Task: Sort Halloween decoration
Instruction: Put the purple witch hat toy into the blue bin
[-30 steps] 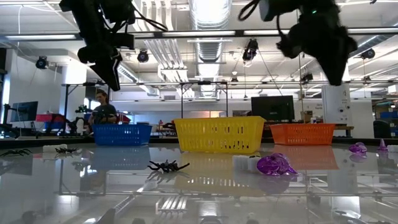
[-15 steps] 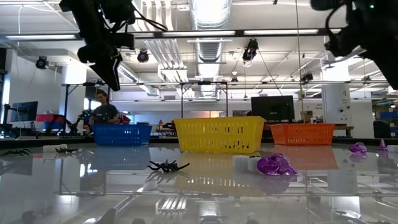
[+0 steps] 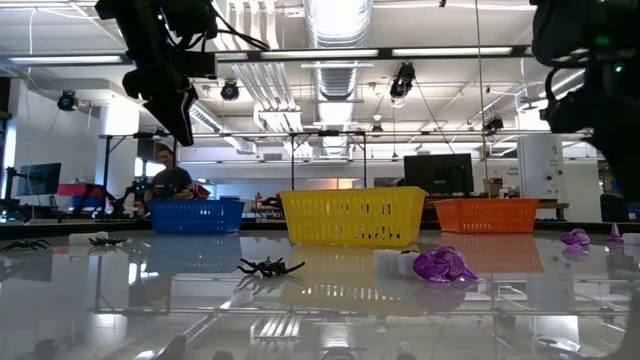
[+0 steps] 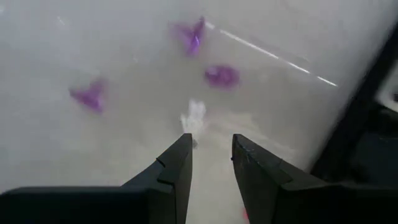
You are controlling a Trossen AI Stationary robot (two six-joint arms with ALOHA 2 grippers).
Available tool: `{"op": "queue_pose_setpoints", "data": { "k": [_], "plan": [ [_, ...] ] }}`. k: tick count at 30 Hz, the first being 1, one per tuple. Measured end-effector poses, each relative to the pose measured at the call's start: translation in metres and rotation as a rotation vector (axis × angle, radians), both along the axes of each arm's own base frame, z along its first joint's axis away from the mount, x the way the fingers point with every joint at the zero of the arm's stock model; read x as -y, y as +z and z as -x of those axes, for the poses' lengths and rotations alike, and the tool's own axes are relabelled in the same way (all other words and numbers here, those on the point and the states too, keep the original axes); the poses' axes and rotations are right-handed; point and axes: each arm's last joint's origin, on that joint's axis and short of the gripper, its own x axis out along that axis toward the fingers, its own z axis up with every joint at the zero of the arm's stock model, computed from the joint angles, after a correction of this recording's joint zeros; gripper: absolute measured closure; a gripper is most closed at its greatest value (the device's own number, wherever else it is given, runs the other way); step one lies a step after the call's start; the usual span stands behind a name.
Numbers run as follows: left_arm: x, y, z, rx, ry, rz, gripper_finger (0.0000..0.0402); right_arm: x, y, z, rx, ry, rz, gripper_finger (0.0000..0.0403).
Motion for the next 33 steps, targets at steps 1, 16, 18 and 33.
{"op": "queue_pose_setpoints", "data": {
  "k": [1, 16, 18, 33],
  "plan": [
    [0.000, 0.000, 0.000, 0.000, 0.000, 0.000, 0.0294, 0.001, -0.001, 0.000, 0.004, -0.015, 0.025, 0.0298],
    [0.000, 0.000, 0.000, 0.001, 0.000, 0.000, 0.0294, 0.011, -0.010, -0.004, 0.031, -0.256, 0.090, 0.0298],
    [0.000, 0.000, 0.000, 0.001, 0.000, 0.000, 0.0294, 0.012, -0.011, -0.005, 0.022, -0.283, 0.093, 0.0298],
    [0.000, 0.000, 0.000, 0.000, -0.001, 0.000, 0.0294, 0.012, -0.028, -0.014, -0.064, -0.373, 0.121, 0.0299]
  ]
}}
